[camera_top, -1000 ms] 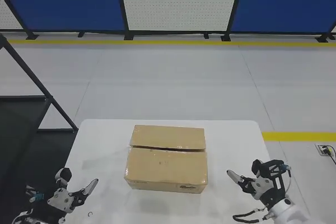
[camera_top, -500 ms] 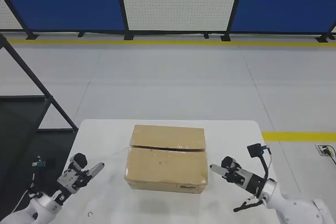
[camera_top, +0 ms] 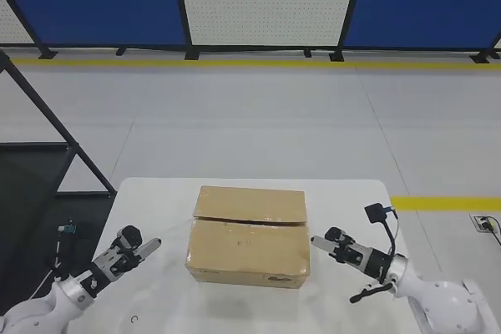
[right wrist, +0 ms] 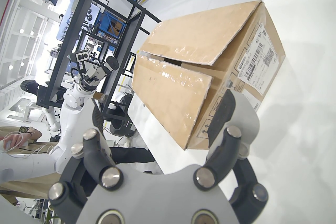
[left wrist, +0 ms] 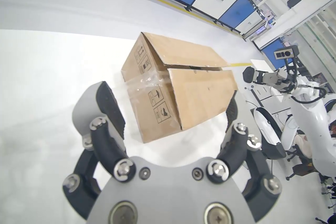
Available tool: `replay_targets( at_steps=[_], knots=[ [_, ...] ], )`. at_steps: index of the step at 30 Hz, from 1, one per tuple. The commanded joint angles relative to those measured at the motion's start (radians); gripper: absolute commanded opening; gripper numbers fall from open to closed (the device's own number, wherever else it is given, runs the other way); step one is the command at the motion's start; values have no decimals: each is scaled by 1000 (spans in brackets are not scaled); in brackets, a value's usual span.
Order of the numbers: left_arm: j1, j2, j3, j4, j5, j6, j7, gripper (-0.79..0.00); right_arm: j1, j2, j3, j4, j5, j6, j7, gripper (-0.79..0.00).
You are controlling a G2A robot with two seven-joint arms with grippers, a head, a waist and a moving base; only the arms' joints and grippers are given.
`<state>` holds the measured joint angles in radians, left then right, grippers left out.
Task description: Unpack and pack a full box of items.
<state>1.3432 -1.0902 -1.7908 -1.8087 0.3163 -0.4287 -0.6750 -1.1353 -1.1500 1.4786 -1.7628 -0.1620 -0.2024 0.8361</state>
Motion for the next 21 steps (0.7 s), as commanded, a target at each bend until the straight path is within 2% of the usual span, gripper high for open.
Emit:
replay_targets(
  at_steps=[1,5,11,21],
  knots=[
    [-12,-1,20,8,-19,41,4,0,15,-4,-24,28,31,1,-20,0],
    [-68,0,55,43,-102,115,-44,0,49,-6,-45,72,54,-21,-40,0],
    [-138,7,98,97,-139,155,-134,0,123,-9,-88,179,96,-64,-17,0],
    [-136,16,103,117,-182,143,-141,0,191,-10,-128,273,208,-132,56,0]
  ],
)
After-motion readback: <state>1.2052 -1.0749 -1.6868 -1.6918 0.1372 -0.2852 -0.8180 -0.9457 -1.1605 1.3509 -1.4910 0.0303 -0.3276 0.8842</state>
